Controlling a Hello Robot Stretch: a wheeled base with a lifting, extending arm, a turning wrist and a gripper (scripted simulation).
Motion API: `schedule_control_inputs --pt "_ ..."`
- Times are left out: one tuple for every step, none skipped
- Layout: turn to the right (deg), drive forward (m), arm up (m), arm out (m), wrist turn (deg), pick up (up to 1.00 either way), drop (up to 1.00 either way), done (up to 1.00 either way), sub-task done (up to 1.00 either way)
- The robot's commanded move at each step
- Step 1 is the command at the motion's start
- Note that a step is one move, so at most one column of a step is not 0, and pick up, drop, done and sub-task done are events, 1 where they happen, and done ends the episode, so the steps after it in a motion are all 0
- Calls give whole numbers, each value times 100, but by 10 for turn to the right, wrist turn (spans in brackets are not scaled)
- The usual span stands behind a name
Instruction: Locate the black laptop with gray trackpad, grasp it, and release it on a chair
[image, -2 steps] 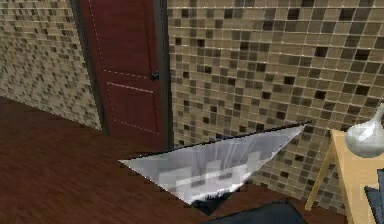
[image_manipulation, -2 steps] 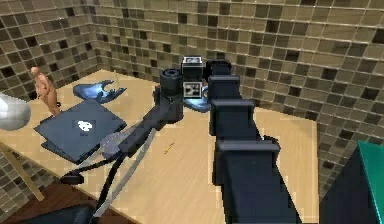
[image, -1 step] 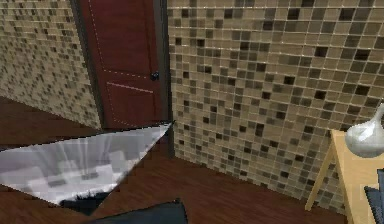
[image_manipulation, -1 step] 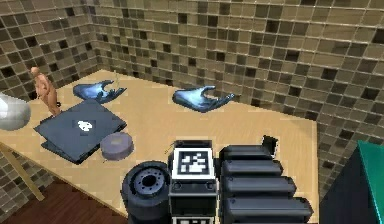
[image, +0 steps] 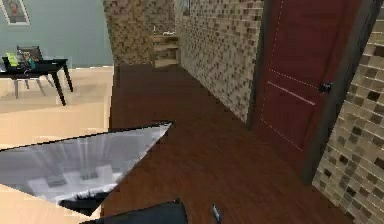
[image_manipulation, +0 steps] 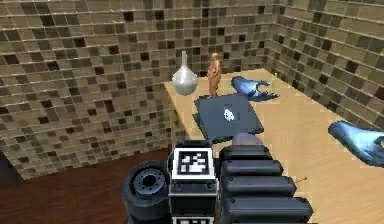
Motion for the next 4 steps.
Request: schedule_control_inputs --pt "-360 0 0 0 0 0 0 0 0" --pt "0 35 0 0 0 0 0 0 0" --pt "120 0 0 0 0 0 0 0 0" --pt "0 100 0 0 0 0 0 0 0"
